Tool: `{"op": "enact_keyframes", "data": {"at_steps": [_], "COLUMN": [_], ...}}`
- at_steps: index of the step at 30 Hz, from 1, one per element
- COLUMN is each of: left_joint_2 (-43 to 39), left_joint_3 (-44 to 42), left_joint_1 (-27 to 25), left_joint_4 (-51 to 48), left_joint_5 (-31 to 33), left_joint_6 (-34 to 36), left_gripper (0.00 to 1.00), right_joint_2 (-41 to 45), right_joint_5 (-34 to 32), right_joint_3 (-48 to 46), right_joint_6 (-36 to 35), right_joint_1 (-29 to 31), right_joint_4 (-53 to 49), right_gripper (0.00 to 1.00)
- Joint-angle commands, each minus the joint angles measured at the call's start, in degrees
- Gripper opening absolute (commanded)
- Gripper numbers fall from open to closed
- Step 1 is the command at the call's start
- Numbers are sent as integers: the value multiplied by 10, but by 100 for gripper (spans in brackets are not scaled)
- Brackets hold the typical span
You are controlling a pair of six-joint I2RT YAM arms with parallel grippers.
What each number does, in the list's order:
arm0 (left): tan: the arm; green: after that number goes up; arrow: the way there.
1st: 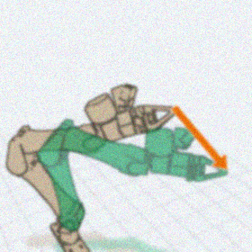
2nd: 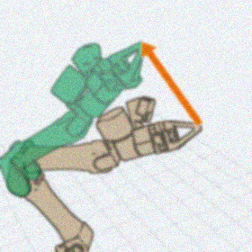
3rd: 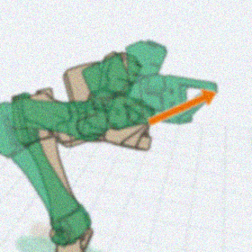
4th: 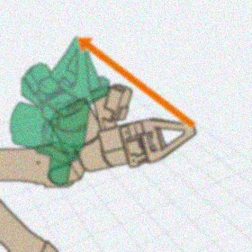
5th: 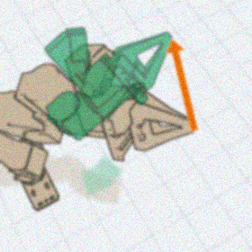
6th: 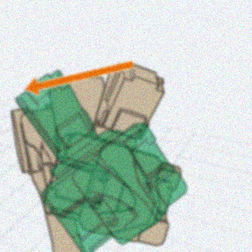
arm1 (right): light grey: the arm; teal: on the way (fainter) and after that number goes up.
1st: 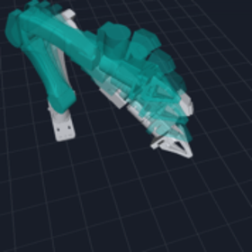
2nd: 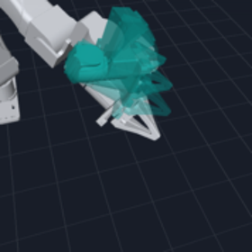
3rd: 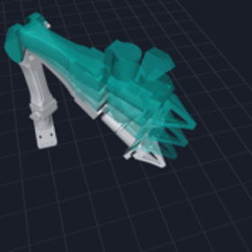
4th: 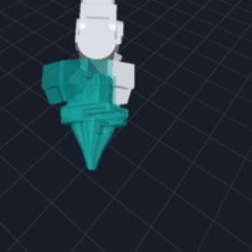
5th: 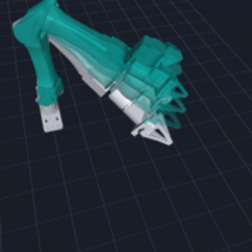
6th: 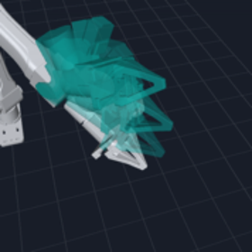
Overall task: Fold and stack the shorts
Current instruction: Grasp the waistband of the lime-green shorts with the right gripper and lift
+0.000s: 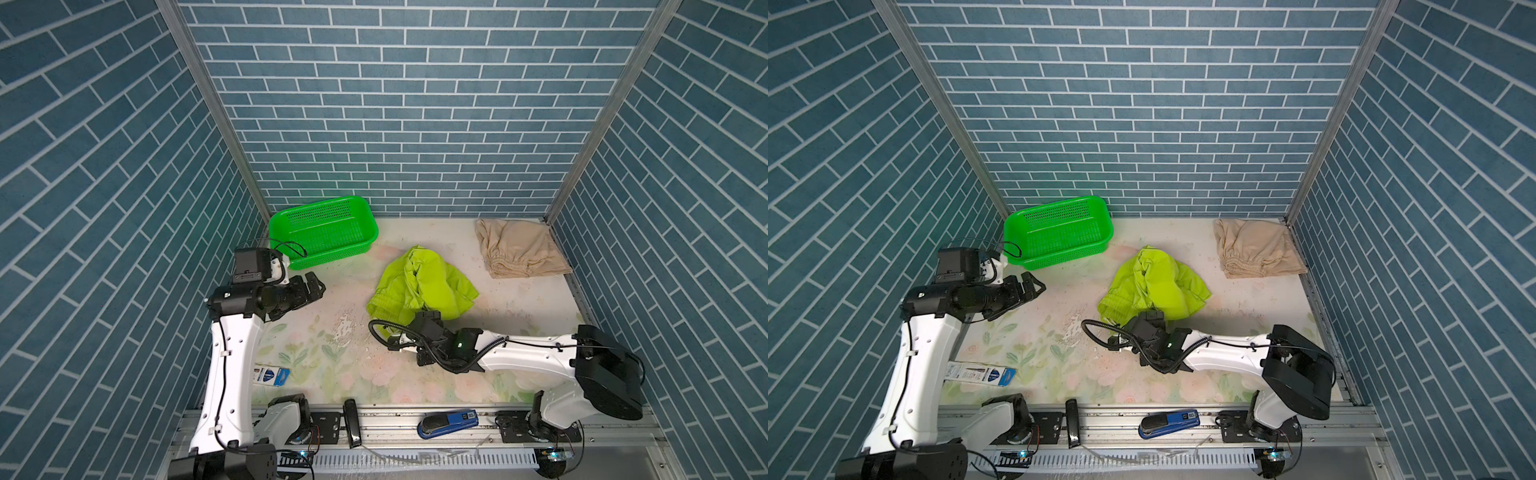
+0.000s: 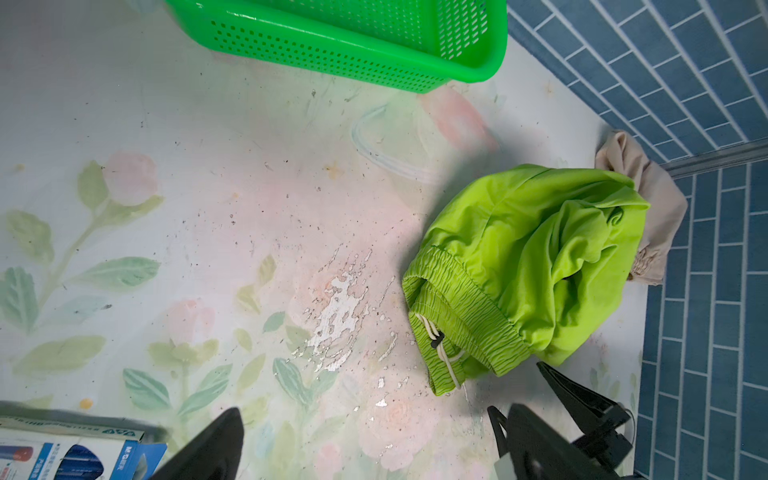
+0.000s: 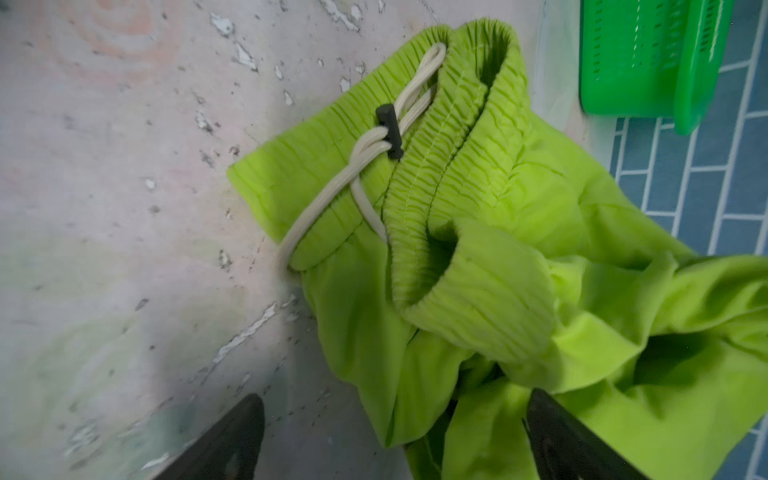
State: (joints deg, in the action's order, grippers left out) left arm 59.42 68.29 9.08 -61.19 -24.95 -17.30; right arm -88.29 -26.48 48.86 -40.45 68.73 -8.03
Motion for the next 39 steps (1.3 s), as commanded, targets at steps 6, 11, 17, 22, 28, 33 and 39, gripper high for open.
{"op": "enact_keyframes", "data": {"at_steps": [6,11,17,22,28,33,39], "left_joint_2": [-25,-31,-39,-51,-51,-61,-94], "left_joint_3": [-35,-55,-69,-79,-102,-125,-185], "left_joint_1": [15,15,15,15,14,14,0], "left_joint_4": [-27,-26,-27,-30,-19,-7,68], "left_joint_5": [-63,-67,-70,-70,-79,-77,-125], "left_joint_6": [22,28,29,28,21,3,-46], "left_gripper": [100,100,100,100,100,100,100], "right_joint_2": [-48,-65,-98,-113,-123,-110,-129], "right_joint_5": [-23,-7,20,55,78,110,164], "right_joint_3": [51,72,127,166,209,309,448], "right_joint_6": [-118,-128,-122,-86,-44,46,173], "right_joint_1": [-14,-26,-47,-61,-63,-89,-166], "right_joint_4": [56,42,-27,-88,-121,-188,-275], "right_gripper": [98,98,81,45,0,0,0]}}
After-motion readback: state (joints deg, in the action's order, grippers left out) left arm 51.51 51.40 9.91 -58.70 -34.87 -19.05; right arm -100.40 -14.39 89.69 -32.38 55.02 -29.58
